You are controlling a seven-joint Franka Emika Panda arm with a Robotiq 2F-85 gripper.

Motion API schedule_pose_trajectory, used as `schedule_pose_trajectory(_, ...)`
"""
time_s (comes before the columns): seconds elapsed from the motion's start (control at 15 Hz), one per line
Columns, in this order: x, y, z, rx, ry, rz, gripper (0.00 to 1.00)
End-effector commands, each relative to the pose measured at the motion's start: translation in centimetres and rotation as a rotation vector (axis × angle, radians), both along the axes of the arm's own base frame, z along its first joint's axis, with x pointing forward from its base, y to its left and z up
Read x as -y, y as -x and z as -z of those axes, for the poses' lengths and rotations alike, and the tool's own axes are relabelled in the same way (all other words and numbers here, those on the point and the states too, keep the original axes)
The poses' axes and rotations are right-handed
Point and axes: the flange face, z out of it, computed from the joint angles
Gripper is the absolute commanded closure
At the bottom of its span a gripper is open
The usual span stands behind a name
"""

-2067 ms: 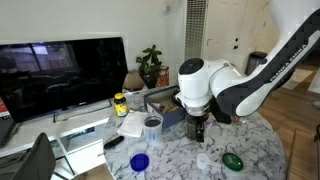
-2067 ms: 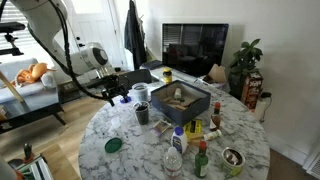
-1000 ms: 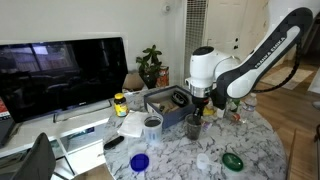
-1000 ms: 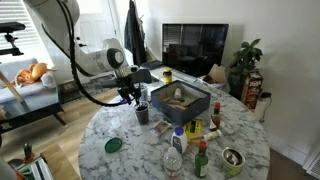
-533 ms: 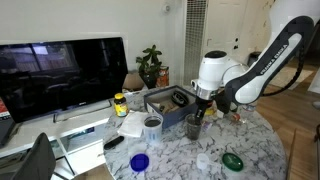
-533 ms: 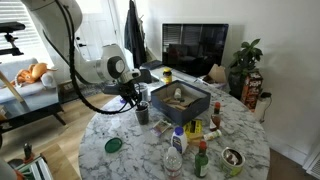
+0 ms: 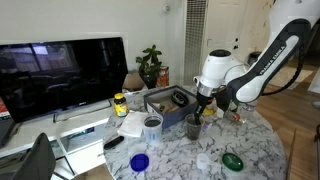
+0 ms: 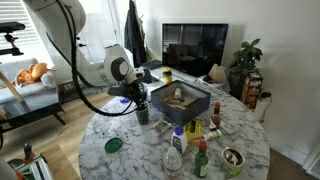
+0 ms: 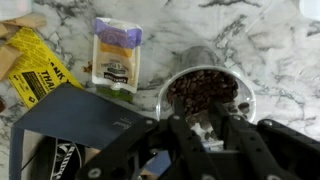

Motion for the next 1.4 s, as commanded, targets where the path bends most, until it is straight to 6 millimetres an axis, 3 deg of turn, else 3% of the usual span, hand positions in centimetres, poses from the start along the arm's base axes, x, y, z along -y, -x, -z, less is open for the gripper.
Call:
schedule_pose_trajectory(0.0, -0.2, 0.9, 1.7, -0.023, -0.011, -0.001, 0.67)
schedule_pose_trajectory(0.93, -0.7, 1.2, 4.8, -0.047, -0.005, -0.016, 0.74)
schedule_pose_trajectory(1.0, -0.6, 1.2, 5.0, -0.049, -0.003, -0.014, 0.76)
schedule_pose_trajectory(1.2, -0.6, 1.2, 5.1, -0.05, -0.002, -0.01, 0.97)
schedule_pose_trajectory(1.33, -0.6, 1.1, 5.1, -0.047, -0.002, -0.006, 1.0)
